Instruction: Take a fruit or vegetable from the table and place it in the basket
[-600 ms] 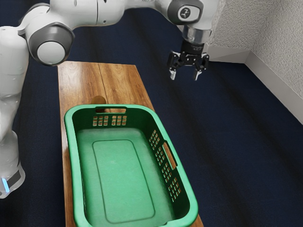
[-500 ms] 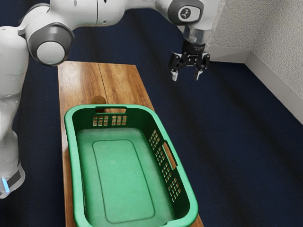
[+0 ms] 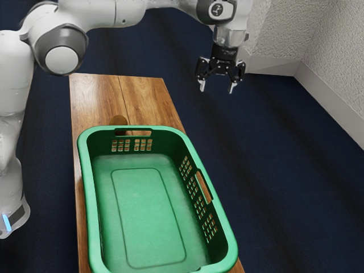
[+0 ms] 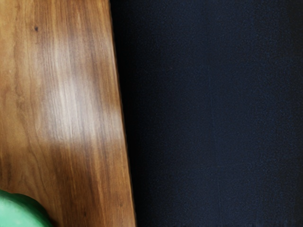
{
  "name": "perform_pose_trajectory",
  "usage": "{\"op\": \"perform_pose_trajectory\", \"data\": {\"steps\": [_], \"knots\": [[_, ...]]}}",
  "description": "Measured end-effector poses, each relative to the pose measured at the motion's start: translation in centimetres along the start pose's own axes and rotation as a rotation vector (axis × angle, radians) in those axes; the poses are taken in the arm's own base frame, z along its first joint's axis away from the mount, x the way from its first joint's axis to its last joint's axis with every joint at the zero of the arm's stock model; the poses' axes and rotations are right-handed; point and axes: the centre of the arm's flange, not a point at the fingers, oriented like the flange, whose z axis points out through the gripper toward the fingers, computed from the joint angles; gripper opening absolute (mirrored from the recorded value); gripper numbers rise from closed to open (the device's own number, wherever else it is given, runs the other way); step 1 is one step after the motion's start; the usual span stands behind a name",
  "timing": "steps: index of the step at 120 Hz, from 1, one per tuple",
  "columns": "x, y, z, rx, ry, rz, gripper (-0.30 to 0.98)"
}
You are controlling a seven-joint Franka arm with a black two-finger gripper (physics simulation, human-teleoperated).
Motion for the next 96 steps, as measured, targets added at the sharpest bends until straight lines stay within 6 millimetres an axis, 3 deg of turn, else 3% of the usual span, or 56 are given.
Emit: {"op": "perform_pose_trajectory", "data": {"steps": [6, 15, 22, 28, 37, 49, 61, 69, 96], "knots": [[-0.5, -2.6, 0.9, 0.025, -0.025, 0.081, 0.69], [-1.6, -9.9, 2.4, 0.019, -0.053, 0.203, 0.69], [-0.8, -14.2, 2.6, -0.025, -0.053, 0.259, 0.69], [0.6, -16.5, 2.6, -0.059, -0.036, 0.289, 0.69], [1.9, -17.6, 2.9, -0.082, -0.005, 0.346, 0.69], [3.9, -17.6, 4.8, -0.066, 0.012, 0.409, 0.69], [7.7, -18.3, 7.1, -0.042, -0.004, 0.414, 0.69], [9.2, -18.8, 7.7, -0.042, -0.009, 0.433, 0.69], [8.3, -25.1, 8.2, -0.101, -0.031, 0.539, 0.69]]}}
